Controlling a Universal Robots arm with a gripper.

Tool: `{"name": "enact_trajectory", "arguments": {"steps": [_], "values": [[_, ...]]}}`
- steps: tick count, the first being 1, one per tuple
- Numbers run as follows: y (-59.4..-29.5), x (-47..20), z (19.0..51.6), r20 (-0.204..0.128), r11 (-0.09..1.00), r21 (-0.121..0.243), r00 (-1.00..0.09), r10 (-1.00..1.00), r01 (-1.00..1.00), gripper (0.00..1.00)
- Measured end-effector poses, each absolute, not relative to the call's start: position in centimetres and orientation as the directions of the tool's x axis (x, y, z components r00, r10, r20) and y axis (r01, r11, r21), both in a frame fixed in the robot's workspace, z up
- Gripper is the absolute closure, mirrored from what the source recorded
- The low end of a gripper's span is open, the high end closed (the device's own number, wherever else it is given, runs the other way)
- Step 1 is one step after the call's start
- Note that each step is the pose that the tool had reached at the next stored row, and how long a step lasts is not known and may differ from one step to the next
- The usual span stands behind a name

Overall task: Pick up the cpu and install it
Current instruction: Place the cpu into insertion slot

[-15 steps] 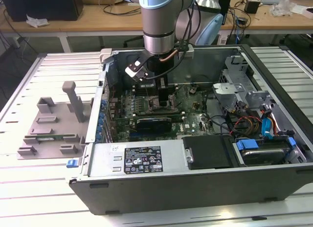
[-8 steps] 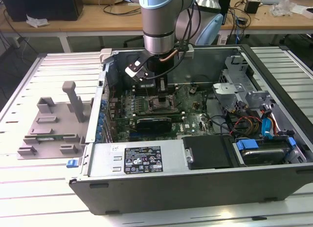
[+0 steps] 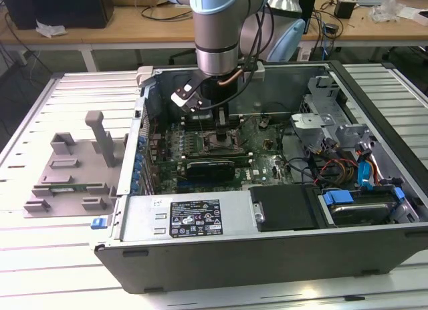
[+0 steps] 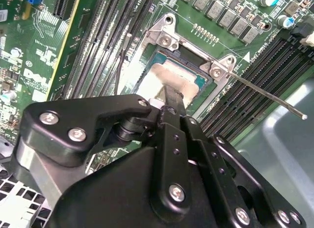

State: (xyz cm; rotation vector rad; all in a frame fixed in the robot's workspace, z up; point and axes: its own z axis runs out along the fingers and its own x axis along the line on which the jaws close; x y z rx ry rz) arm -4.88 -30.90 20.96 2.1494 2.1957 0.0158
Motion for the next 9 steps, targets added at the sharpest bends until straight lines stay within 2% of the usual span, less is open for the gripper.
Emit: {"name": "enact_trajectory", "arguments": {"steps": [9], "values": [[-30.96,-4.90,20.54,-0.038,0.023,0.055,-0.021,0.999,0.998,0.89]]}}
